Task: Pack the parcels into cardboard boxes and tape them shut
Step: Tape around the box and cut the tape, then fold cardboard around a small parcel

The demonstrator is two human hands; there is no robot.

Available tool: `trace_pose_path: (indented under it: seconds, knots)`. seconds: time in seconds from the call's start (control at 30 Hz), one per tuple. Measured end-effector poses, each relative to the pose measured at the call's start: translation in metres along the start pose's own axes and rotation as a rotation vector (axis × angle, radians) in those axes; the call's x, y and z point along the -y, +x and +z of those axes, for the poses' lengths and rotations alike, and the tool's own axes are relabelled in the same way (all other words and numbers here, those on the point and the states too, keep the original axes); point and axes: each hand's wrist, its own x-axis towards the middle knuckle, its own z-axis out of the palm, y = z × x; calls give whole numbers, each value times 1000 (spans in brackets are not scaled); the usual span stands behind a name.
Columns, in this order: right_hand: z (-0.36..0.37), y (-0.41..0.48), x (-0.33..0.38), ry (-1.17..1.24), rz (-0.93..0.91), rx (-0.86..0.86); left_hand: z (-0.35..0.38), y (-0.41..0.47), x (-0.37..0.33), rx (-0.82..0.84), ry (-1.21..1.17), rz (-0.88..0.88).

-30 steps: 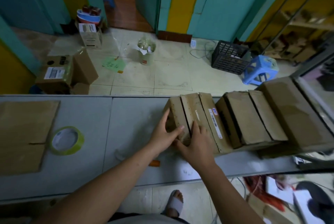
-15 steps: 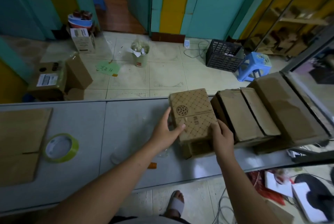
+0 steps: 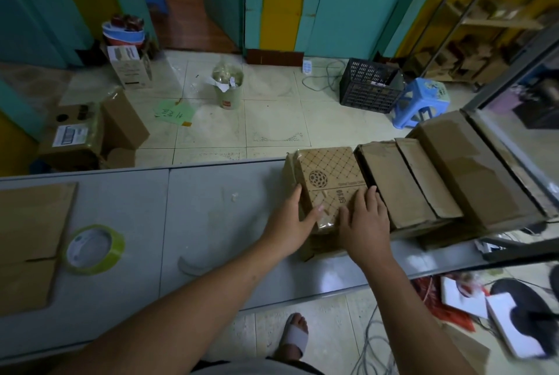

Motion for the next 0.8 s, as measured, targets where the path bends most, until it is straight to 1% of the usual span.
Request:
trace_pose_path:
  seconds: [0.1,0.17,0.27,0.37,0.43,0.57,0.67,0.8]
  knots:
    - [-12,6,5,-70,-13,39,-10,1,-3,-46,174,0]
    - [-23,11,10,-64,-23,36,-23,3,-6,-44,340,66]
    - [-37,16,26,-10,-67,15,-49,4,-12,-43,484,118]
    - [-44,18,56,0,-189,5,-86,-1,-12,-113,675,181]
    - [-41,21,83,-31,-307,17,-117,-9,-7,-174,766,181]
    - [-17,23,158,-85,-536,102,-191,-35,24,-294,857,62]
    - [10,12,226,-127,-739,127,-247,-69,56,-401,866,-81]
    - [50,-18,315,-160,-993,207,-308,-128,106,-525,854,-263]
